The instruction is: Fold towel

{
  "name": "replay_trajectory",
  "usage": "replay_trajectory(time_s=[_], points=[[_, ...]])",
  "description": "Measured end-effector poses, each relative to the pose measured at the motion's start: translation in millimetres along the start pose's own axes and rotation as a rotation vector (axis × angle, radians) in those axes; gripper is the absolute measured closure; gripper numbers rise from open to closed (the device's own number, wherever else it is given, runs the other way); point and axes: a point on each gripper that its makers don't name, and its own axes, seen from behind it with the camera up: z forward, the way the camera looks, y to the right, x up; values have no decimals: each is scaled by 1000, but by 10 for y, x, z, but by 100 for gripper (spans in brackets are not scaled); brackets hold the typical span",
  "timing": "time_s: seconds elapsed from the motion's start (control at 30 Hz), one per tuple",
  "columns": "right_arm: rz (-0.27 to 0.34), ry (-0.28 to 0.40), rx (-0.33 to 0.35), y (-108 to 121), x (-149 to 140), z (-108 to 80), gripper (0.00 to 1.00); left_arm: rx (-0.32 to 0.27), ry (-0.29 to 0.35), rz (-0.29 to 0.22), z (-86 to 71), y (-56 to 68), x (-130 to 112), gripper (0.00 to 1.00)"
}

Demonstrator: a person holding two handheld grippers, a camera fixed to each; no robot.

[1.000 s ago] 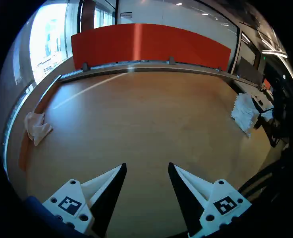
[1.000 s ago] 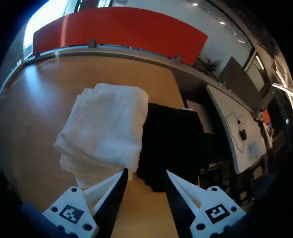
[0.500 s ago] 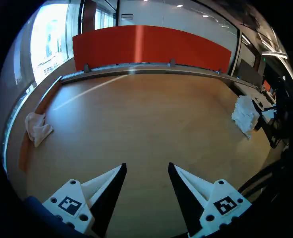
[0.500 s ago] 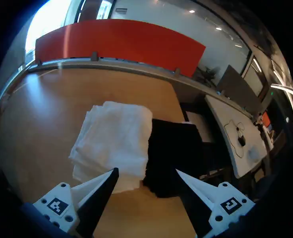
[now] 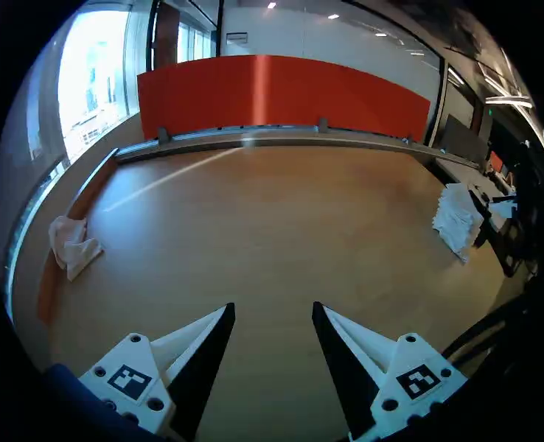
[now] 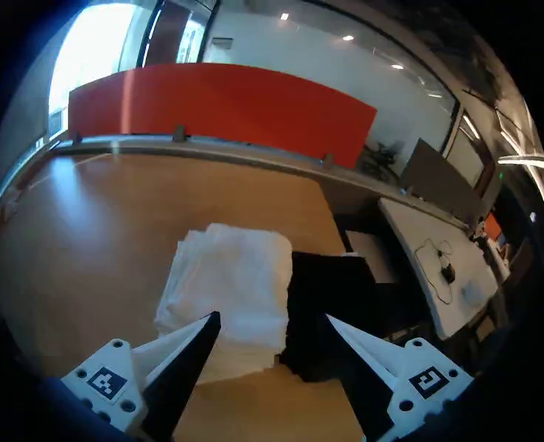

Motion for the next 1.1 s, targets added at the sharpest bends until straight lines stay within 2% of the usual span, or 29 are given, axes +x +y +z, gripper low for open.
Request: replay_trajectory(time_s=[0.2, 0.5, 0.83, 1.1], points=[[78, 139, 14, -165, 324, -95, 0, 13, 60, -6, 16, -78, 205, 23], [157, 321, 4, -323, 726, -227, 0, 61, 211, 8, -2, -231, 647, 23], [203, 412, 34, -671, 1018, -325, 0, 132, 358, -14, -73, -454, 1069, 23], [205, 474, 82, -1081, 1283, -409, 0, 165, 426, -11, -118, -603, 1271, 23]])
